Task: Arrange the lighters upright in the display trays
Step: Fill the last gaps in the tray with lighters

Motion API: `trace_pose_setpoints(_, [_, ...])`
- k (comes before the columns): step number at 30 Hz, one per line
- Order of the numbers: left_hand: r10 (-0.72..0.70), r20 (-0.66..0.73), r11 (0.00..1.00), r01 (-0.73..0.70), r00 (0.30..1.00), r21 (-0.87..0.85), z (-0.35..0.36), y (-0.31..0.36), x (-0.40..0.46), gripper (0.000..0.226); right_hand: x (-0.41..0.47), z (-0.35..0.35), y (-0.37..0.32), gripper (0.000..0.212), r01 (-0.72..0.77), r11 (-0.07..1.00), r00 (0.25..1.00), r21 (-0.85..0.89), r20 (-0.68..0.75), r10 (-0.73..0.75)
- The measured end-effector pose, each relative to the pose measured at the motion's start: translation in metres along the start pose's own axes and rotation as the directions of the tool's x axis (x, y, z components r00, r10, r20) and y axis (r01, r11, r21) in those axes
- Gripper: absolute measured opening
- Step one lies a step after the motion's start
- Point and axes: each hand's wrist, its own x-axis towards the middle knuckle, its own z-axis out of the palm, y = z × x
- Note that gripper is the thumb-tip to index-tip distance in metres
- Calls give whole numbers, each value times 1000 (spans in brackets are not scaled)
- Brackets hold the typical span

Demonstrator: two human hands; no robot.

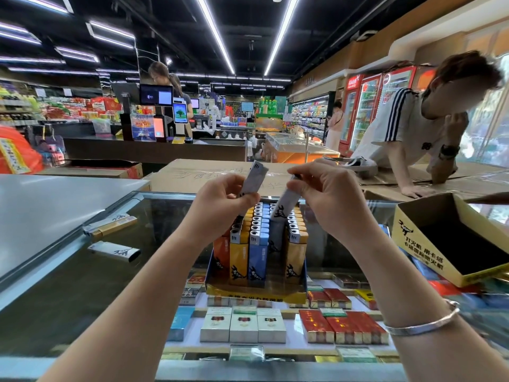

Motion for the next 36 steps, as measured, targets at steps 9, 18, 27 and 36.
trace_pose_setpoints(9, [7,7,1000,-7,1000,-2,0,3,-1,11,-5,17,6,29,12,998,964,-58,265,3])
trace_pose_setpoints(18, [19,-1,1000,-19,1000,11,1,4,-1,12,-3,21,9,15,-284,959,879,7,402,258])
trace_pose_setpoints(27, [46,11,998,-45,999,-39,1,6,-2,13,-2,21,8,17,-236,969,861,-75,445,244])
trace_pose_setpoints(36, [137,105,989,-130,985,-64,5,12,-5,19,-3,-2,1,27,-298,699,954,650,237,186])
